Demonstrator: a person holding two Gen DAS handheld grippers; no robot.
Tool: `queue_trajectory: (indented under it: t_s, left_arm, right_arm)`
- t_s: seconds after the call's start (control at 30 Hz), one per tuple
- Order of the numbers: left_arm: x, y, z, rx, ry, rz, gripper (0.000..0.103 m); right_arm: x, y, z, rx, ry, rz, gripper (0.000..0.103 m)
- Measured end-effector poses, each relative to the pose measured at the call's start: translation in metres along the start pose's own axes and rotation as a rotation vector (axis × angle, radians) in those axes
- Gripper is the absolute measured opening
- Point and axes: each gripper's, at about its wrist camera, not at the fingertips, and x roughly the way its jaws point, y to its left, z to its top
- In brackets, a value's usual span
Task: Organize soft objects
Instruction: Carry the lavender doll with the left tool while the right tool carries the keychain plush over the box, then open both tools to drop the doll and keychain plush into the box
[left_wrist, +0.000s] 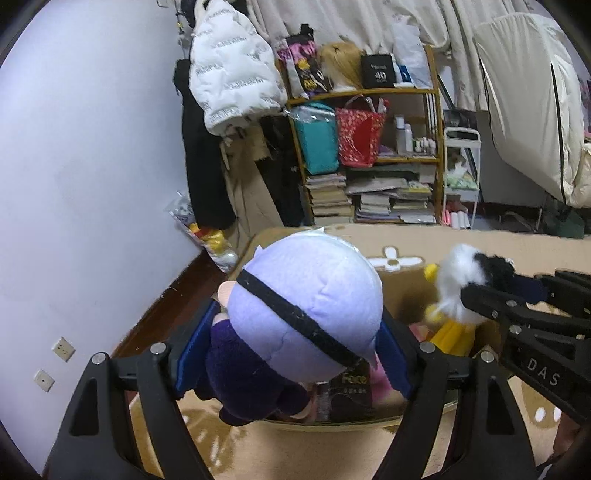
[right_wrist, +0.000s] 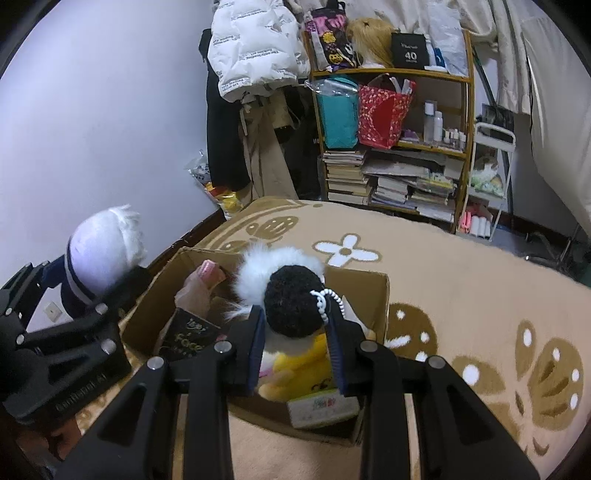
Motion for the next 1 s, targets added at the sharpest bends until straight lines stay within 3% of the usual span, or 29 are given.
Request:
queue_trajectory:
  t_s: [0.37,0.83,1.0]
  left_arm:
    - [0.029,-0.019,-0.017,0.039,0.06,-0.043,0.082]
    - [0.029,-0.014,-0.02,0.018,0.083,-0.047,0.09]
    - [0.016,-0.01,-0.015,0.015,0.039,-0.018,0.101]
  right_arm:
    - [0.03,-0.008,-0.014,0.017,0.057,0.012,0.033]
    - [0.024,-0.017,-0.019,0.067,0.066,0.035,0.036]
    - [0.012,-0.019,-0.016,0.087,0.049,0.033,0.055]
